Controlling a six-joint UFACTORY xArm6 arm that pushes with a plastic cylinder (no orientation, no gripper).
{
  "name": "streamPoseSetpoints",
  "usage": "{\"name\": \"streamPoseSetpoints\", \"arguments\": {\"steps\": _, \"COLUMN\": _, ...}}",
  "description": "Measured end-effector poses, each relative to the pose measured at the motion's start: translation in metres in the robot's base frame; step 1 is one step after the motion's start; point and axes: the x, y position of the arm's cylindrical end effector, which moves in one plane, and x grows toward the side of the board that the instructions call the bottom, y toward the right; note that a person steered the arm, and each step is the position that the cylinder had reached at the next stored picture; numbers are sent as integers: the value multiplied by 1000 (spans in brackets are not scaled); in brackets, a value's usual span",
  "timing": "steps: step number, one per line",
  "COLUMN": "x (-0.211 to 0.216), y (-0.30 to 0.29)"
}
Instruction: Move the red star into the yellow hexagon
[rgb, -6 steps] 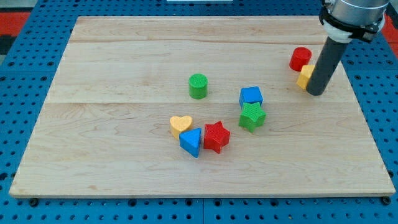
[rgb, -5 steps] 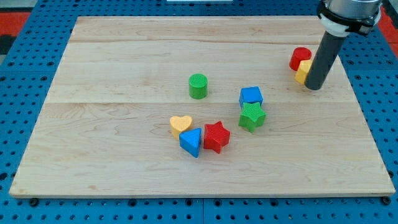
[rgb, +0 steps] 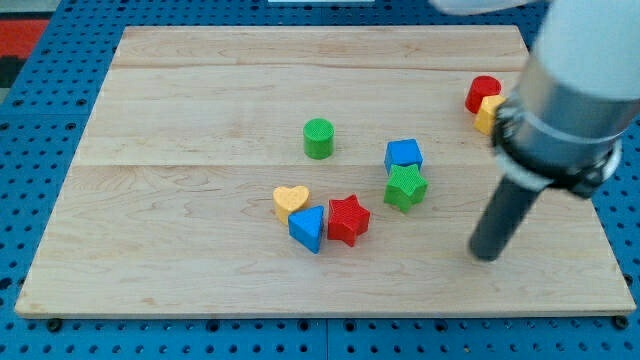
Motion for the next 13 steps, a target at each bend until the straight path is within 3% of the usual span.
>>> {"name": "streamPoseSetpoints", "arguments": {"steps": 2, "x": 14, "y": -103}}
{"name": "streamPoseSetpoints", "arguments": {"steps": 5, "x": -37, "y": -155}}
{"name": "streamPoseSetpoints", "arguments": {"steps": 7, "x": -51, "y": -127}}
{"name": "streamPoseSetpoints", "arguments": {"steps": 10, "x": -1, "y": -68}}
{"name": "streamPoseSetpoints", "arguments": {"steps": 12, "x": -40, "y": -56}}
{"name": "streamPoseSetpoints", "arguments": {"steps": 13, "x": -43, "y": -21}}
